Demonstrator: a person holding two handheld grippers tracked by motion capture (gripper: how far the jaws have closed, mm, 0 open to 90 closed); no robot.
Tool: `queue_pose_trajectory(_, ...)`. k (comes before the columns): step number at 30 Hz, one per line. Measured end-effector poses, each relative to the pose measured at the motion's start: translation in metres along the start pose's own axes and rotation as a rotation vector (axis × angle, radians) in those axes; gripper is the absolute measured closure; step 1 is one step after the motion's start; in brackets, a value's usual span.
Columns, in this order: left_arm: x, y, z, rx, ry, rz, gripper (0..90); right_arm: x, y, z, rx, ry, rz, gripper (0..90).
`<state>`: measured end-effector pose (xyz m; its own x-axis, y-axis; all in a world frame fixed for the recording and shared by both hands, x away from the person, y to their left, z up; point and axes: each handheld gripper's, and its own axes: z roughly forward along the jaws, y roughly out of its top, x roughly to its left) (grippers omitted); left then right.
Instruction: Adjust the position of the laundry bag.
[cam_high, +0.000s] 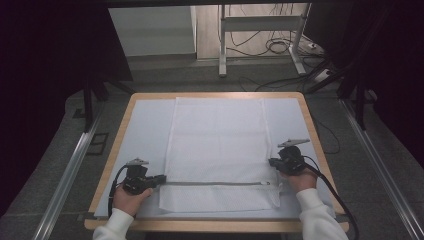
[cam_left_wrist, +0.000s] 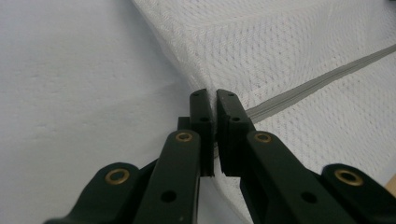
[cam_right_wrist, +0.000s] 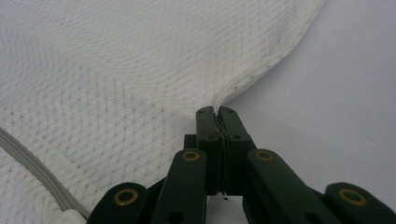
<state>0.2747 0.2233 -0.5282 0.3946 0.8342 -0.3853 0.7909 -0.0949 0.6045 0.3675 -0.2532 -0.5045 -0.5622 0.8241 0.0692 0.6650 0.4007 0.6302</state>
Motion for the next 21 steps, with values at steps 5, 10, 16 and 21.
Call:
queue_pose_trajectory(5, 0.004, -0.002, -0.003, -0.001, 0.005, -0.004, 86.5, 0.004, 0.001, 0.003, 0.003, 0.004, -0.005, 87.2)
queue_pose_trajectory(10, 0.006, -0.002, -0.004, 0.001, 0.016, -0.008, 86.5, 0.008, 0.002, 0.004, 0.000, 0.004, -0.013, 87.2)
queue_pose_trajectory(16, 0.013, -0.006, -0.007, 0.011, 0.022, -0.021, 86.4, 0.013, 0.003, 0.007, 0.000, 0.025, -0.019, 87.2)
queue_pose_trajectory(21, 0.018, -0.008, -0.008, 0.012, 0.022, -0.035, 86.3, 0.016, 0.003, 0.007, 0.000, 0.041, -0.021, 87.2)
